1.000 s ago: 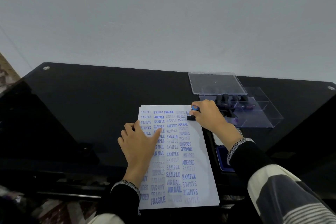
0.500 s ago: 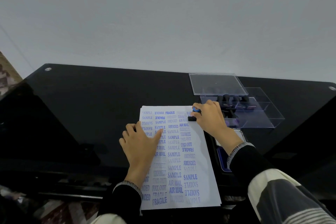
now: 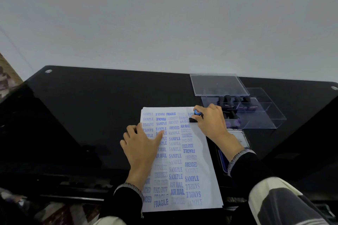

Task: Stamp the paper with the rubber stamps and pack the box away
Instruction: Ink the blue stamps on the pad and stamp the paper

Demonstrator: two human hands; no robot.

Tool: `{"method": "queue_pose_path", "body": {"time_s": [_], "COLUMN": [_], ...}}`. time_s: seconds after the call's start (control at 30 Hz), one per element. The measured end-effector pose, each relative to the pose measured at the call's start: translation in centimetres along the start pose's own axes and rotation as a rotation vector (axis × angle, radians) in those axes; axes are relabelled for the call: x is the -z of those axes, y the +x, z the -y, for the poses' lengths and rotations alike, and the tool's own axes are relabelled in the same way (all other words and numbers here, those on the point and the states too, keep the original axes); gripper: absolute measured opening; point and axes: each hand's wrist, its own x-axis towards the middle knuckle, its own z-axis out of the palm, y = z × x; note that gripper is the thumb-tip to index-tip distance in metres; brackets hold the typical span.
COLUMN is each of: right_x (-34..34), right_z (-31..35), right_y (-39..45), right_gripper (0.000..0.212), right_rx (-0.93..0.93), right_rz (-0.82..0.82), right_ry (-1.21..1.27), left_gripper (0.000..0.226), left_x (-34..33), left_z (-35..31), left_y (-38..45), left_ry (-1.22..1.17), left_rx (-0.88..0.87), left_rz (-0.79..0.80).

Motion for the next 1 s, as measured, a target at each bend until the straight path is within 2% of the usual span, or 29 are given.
{"method": "queue_pose_path", "body": {"time_s": [0.37,0.53,0.73,1.0], "right_x": [0.2,0.2,-0.2,0.1], "right_z": [0.1,0.2,0.2,0.3], "right_y": [1.7,1.2,-0.4,0.6], "right_gripper": [0.014,0.016,0.024,0.022], "right_rx": [-0.011,-0.016,-0.029,-0.029], "right_rz": [0.077,0.067,-0.018,0.039], "right_ry": [-0.032,-0.062,-0.044,-0.063], "left_gripper": [0.081,0.080,0.080,0.081], "left_x": [0.1,0.2,0.2,0.5], "left_z": [0.0,0.0,-0.1,-0.2], "left_y": [0.0,-0.1,-0.1,-0.1], "left_ry": [-0.002,-0.008,-0.011,-0.040], "left_rx": [0.001,-0.003,-0.001,0.019], "left_rz": [-0.004,-0.010,-0.004,0.008]}}
